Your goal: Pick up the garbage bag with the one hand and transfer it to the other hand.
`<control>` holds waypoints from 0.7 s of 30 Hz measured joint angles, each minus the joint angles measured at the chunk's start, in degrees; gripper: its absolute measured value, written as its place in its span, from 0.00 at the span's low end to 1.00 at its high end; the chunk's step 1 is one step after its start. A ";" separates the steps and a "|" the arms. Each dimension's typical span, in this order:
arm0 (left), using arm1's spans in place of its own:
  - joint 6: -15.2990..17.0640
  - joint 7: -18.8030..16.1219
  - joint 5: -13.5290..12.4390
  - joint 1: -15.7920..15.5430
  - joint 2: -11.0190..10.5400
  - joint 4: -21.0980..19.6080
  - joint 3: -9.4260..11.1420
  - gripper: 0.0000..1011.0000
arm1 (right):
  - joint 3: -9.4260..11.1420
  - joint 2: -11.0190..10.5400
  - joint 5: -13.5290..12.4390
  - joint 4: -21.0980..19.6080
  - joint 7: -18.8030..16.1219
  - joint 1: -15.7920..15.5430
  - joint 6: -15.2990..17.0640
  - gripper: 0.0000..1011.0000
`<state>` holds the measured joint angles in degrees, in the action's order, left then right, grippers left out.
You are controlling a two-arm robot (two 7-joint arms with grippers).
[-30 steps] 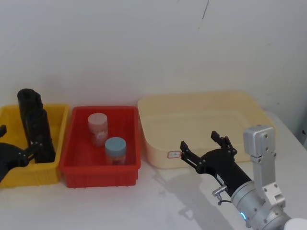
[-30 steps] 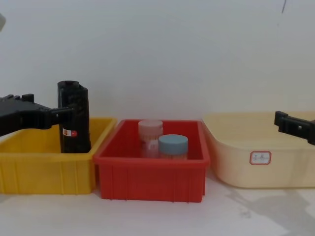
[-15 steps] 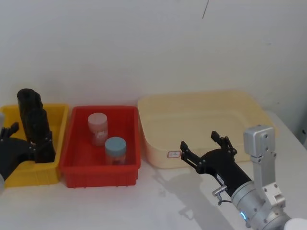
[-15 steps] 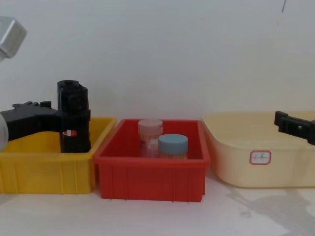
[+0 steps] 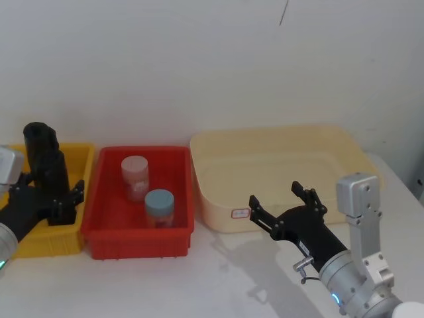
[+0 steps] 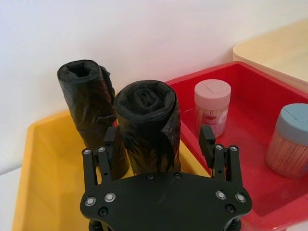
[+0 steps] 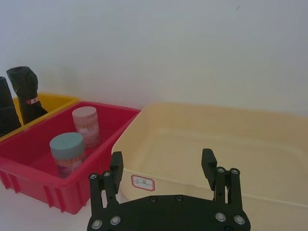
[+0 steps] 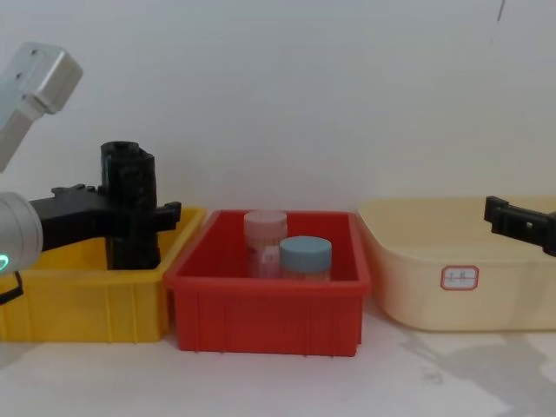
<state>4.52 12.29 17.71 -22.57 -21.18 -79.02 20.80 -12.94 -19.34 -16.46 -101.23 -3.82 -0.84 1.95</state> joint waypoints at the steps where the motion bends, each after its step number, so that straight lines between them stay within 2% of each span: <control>1: -0.03 0.08 -0.11 -0.15 0.06 0.21 0.07 0.98 | 0.00 0.00 0.00 0.00 0.00 0.00 0.00 0.99; 5: -0.15 0.43 -0.54 -0.79 0.26 1.08 0.38 0.92 | 0.00 0.00 0.00 0.00 0.00 0.00 0.00 0.99; 7: -0.22 0.60 -0.73 -1.11 0.36 1.50 0.53 0.84 | 0.00 0.00 0.00 0.00 0.00 0.00 0.00 0.99; 9: -0.26 0.74 -0.90 -1.37 0.44 1.85 0.65 0.82 | 0.00 0.00 0.00 0.00 0.00 0.00 0.00 0.99; 16: -0.39 1.04 -1.27 -1.91 0.60 2.55 0.89 0.58 | 0.00 0.00 0.00 0.00 0.00 0.00 0.00 0.99; 21: -0.44 1.18 -1.43 -2.17 0.67 2.87 1.00 0.47 | 0.00 0.00 0.00 0.00 0.00 0.00 0.00 0.99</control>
<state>4.08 13.47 16.28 -24.74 -20.51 -76.16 21.80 -12.94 -19.33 -16.46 -101.23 -3.83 -0.84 1.95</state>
